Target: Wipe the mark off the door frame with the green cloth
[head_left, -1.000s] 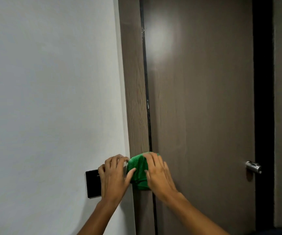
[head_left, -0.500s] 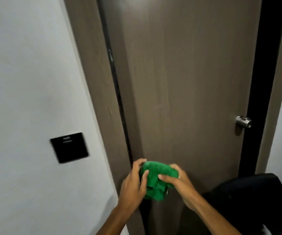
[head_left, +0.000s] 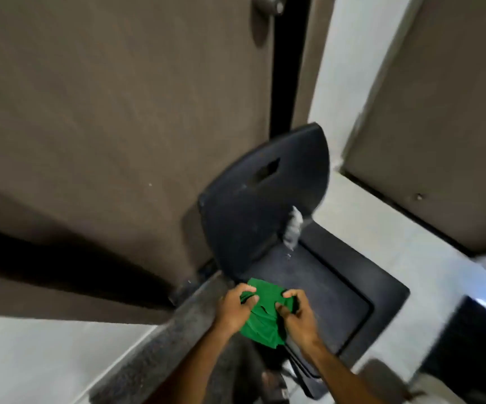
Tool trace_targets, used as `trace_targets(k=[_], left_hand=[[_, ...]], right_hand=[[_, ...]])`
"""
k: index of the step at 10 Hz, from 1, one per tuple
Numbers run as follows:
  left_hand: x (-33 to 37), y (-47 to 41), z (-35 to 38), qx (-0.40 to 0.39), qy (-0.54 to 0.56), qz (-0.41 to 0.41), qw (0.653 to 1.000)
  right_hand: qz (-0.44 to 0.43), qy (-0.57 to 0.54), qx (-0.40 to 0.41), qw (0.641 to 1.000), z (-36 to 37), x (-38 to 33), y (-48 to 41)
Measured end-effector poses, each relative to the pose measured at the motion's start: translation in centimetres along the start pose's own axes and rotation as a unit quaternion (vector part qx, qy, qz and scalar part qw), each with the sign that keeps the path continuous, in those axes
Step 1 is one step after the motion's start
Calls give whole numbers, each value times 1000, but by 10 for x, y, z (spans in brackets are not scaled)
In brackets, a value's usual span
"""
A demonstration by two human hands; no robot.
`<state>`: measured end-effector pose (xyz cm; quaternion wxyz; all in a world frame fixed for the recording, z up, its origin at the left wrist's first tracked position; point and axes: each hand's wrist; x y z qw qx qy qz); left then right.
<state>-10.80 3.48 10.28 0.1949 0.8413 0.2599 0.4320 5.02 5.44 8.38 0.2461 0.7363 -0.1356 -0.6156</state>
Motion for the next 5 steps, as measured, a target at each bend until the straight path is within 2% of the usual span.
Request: trace_targets(k=[1, 2, 3, 4, 5], left_hand=[[-7, -11, 78, -106, -26, -16, 994], [-9, -20, 141, -164, -108, 23, 980], [-14, -23, 179, -200, -189, 71, 959], [-26, -21, 187, -223, -324, 112, 913], [-37, -12, 175, -220, -428, 110, 870]], right_hand=[[57, 52, 53, 996, -40, 57, -2], [134, 84, 97, 983, -69, 94, -8], [177, 150, 78, 969, -88, 116, -11], [232, 271, 3, 934, -93, 128, -15], [236, 493, -50, 836, -90, 130, -12]])
Point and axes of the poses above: each hand's wrist, its own y-axis away from the middle knuckle, its own z-axis out of the palm, x = y × z, and after that the axes turned 5 degrees about -y, right-handed
